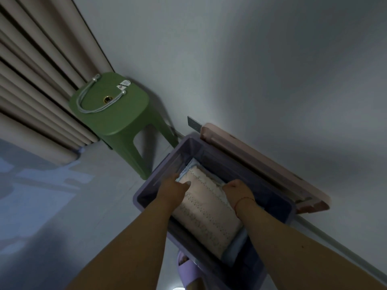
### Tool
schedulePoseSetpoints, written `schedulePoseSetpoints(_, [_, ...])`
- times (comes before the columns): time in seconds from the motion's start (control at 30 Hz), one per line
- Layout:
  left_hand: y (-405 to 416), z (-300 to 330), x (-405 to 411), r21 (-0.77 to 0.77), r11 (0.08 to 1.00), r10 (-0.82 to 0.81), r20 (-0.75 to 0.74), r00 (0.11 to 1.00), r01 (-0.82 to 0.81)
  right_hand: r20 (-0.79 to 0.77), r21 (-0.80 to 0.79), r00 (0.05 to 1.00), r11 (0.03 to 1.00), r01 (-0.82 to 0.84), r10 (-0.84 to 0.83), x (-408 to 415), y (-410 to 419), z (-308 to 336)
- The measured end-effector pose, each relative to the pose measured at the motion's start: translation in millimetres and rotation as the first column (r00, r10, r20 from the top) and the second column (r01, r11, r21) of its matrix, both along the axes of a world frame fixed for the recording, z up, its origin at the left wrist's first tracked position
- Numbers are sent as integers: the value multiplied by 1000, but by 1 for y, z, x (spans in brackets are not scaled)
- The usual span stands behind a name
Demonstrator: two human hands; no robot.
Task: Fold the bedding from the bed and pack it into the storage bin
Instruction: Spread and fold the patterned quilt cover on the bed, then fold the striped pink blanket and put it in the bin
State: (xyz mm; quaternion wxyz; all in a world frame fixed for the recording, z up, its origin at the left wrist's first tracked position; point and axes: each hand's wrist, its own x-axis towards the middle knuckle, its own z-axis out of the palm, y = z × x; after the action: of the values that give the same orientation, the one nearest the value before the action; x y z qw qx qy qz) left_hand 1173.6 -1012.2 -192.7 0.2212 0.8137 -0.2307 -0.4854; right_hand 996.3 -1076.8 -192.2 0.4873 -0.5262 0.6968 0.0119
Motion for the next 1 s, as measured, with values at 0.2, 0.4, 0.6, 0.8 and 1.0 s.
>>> schedulePoseSetpoints(0.2, [21,46,-12,-47,983,167,-139,976,-175,171,68,977,991,116,-127,7,14,33])
schedulePoseSetpoints(0.4, [47,124,-28,-139,937,286,-220,933,-320,311,61,947,996,68,-83,22,28,103])
schedulePoseSetpoints(0.6, [88,203,-36,-242,854,411,-228,883,-460,475,7,879,999,38,-37,33,55,192])
schedulePoseSetpoints(0.8, [148,278,-45,-370,734,525,-225,821,-570,602,-39,795,997,-69,78,45,97,275])
schedulePoseSetpoints(1.0, [227,329,-51,-445,633,607,-223,763,-634,641,-102,733,972,-212,227,69,158,324])
